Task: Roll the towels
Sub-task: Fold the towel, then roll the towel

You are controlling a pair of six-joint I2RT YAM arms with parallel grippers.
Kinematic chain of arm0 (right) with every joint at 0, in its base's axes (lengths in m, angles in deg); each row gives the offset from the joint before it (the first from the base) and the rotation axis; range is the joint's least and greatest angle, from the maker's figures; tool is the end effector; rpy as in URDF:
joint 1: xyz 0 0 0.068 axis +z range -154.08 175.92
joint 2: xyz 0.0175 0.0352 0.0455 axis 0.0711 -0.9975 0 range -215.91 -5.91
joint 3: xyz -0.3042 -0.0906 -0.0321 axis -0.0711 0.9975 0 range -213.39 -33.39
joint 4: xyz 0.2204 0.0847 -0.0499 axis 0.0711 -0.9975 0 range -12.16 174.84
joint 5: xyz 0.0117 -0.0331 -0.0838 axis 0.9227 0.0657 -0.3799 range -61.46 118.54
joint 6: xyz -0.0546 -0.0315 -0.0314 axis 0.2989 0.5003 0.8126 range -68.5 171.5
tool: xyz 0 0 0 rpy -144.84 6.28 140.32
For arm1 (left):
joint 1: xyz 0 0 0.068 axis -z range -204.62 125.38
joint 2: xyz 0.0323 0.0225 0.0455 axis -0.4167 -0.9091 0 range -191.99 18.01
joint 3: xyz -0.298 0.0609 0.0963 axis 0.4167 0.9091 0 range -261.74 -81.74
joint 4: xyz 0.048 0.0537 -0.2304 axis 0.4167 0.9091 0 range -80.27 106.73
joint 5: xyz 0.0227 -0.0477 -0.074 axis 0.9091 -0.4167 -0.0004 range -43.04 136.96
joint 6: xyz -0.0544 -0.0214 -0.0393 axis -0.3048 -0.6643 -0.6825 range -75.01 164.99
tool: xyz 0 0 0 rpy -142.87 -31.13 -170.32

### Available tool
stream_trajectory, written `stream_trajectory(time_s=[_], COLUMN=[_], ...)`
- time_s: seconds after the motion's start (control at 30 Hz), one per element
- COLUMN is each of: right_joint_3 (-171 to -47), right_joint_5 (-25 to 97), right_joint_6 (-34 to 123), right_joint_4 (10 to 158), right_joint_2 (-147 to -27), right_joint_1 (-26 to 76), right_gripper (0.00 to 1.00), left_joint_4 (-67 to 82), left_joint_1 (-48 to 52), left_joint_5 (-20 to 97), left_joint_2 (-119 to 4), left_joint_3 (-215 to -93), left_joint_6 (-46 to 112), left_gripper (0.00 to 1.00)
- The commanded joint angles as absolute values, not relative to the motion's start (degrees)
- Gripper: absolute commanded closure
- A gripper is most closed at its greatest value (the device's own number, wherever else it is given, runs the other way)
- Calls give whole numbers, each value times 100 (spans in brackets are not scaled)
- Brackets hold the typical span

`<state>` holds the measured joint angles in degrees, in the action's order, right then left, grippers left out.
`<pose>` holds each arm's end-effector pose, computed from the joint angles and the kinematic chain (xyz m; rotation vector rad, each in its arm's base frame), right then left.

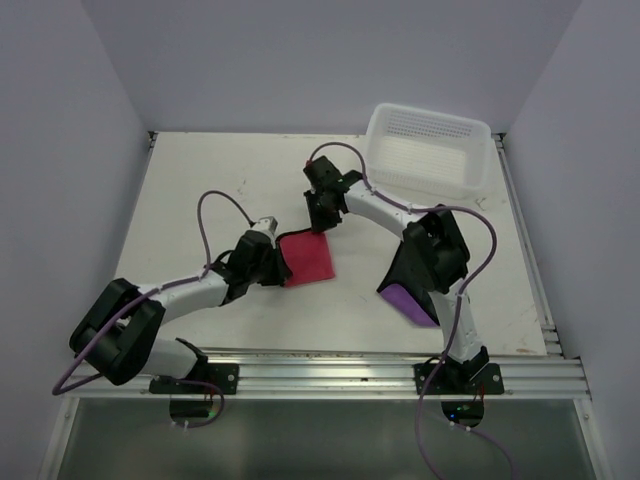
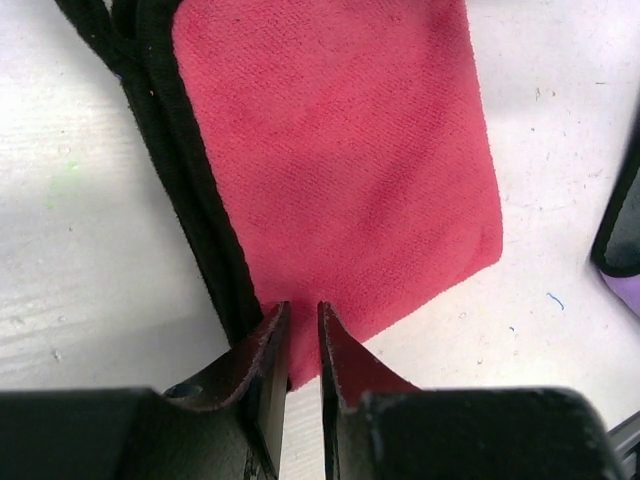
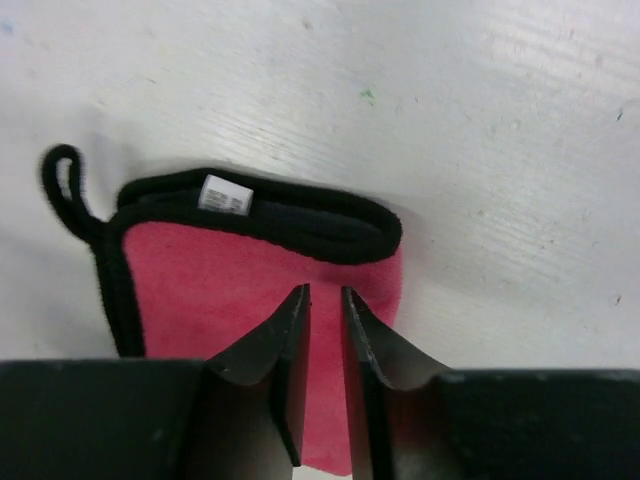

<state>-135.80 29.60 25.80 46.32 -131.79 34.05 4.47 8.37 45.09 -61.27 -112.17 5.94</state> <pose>0.3871 0.3053 0.2158 -0.2997 2.6946 0.3787 0.2083 -0.1375 0.2001 -0.1111 2.4251 -0.6441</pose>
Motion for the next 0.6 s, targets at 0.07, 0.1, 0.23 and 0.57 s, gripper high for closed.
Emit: stream_trajectory(time_s=[0.07,0.1,0.23,0.57], right_joint_3=[-14133,-14002,-13098,-10135], right_joint_5=[3346,3381,3495,4199], right_joint_6=[2619,2566,2250,1292], right_joint_4=[4266,4265,4581,6478], right_joint_2=[-12273,-12132,-11168,-9802], right_joint_1=[3363,3363,3275,2915], right_gripper=[65,63,58,61], left_joint_4=[744,744,902,2360], left_joint_1=[869,877,877,860], left_joint_5=[4670,4679,4880,5250], left_joint_2=[-5810,-5784,-5635,-5562], left_joint_3=[-11074,-11022,-11144,-13550], left_joint_6=[447,421,447,1351], left_gripper=[77,76,66,38])
